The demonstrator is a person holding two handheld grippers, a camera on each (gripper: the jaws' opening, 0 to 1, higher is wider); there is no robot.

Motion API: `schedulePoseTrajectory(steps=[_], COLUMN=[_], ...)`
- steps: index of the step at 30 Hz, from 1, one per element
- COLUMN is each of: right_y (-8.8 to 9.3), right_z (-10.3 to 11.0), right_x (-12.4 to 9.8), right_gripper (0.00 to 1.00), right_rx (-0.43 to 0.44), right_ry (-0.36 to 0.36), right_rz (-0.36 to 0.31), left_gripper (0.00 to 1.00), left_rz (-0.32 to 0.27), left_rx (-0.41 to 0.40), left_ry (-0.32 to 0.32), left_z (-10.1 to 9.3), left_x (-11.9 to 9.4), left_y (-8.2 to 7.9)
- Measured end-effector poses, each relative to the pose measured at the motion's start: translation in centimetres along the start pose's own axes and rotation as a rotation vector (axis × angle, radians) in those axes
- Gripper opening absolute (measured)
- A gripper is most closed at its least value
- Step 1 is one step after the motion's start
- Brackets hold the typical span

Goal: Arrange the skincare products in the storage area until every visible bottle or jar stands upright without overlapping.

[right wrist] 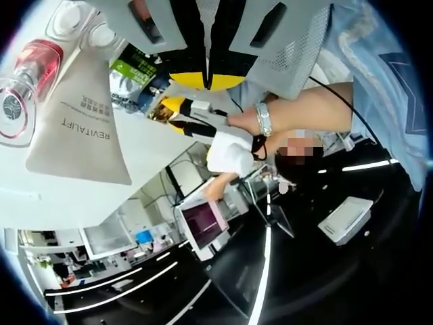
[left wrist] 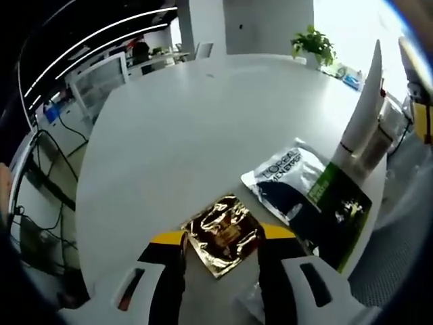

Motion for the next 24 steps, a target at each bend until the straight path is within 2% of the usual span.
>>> schedulePoseTrajectory(steps=[10, 16, 24], right_y=[0.2, 0.3, 0.2], right_z=[0.0, -0.1, -0.2], right_x=[0.0, 0.1, 0.0], right_gripper=[0.00, 0.00, 0.00], right_rx=[-0.006, -0.011, -0.013], right_ry=[0.002, 0.009, 0.017], right_rz=[0.014, 0.018, 0.013], left_gripper=[0.48, 0.50, 0.46], left_rz=[0.008, 0.041, -0.001], left_rx=[0.002, 0.010, -0.013], left_ry=[-0.011, -0.010, -0.021], left_z=[0.2, 0.4, 0.6], left_x=[-0.2, -0.1, -0.5], left_y=[0.0, -0.3, -1.0])
Point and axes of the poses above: the point that each gripper's makers call its tool centre point, and the gripper's own axes: x roughly forward along the fingers, z roughly to its left, y roughly out of its underside, the point moved 8 cm from there along -x, roughly backward along the fingers, and after that the axes turned 13 degrees about -z, right-handed, at the moved point
